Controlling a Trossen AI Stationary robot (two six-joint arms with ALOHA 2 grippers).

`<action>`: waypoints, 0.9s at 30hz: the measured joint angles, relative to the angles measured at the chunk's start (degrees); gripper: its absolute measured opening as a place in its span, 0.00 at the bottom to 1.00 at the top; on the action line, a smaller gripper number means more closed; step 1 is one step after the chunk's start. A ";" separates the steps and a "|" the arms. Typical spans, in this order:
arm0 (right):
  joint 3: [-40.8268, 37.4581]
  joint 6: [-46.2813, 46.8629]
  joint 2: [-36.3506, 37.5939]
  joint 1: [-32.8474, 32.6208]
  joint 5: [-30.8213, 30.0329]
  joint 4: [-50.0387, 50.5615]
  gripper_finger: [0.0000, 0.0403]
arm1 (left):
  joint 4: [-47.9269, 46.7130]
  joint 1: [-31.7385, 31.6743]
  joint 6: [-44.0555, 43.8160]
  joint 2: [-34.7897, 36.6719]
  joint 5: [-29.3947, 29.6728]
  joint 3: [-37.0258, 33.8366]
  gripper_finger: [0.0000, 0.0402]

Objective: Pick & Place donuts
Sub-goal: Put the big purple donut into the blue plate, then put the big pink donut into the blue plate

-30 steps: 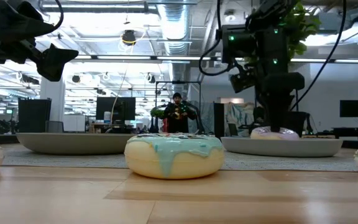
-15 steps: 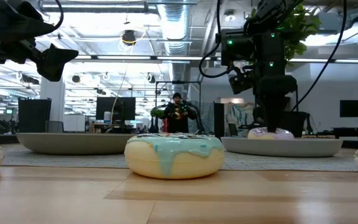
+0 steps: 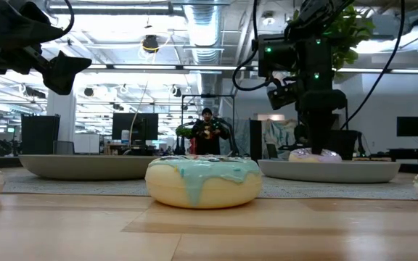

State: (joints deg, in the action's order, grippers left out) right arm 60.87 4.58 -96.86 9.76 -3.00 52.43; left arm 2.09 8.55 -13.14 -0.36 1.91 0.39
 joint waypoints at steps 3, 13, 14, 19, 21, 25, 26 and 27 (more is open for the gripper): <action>0.01 -0.05 0.00 0.20 -0.01 0.27 0.21 | 0.00 -0.01 0.01 0.00 0.00 -0.01 0.76; 0.01 -0.07 0.00 0.52 -0.03 1.09 0.32 | 0.00 -0.01 0.01 0.00 0.00 0.00 0.76; 0.01 -0.07 0.00 0.52 -0.04 1.16 0.33 | 0.00 0.01 0.01 0.00 0.00 -0.01 0.76; 0.01 -0.07 0.01 0.52 -0.03 1.38 0.37 | 0.00 -0.01 0.01 0.00 0.00 -0.01 0.76; 0.01 -0.07 0.00 0.52 -0.03 1.44 0.38 | 0.00 0.01 0.01 0.00 0.00 0.01 0.76; 0.01 -0.07 0.02 0.52 -0.03 2.11 0.37 | 0.00 0.00 0.01 0.00 0.01 0.00 0.76; 0.01 -0.06 0.02 0.52 -0.03 2.56 0.37 | 0.00 0.01 0.01 0.00 0.00 0.00 0.76; 0.01 -0.05 0.02 0.52 -0.03 2.97 0.36 | 0.00 0.00 0.01 0.00 0.01 0.00 0.76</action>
State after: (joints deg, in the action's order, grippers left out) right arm 60.88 4.52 -96.84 10.28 -3.03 55.41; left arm 2.09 8.55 -13.13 -0.36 1.93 0.39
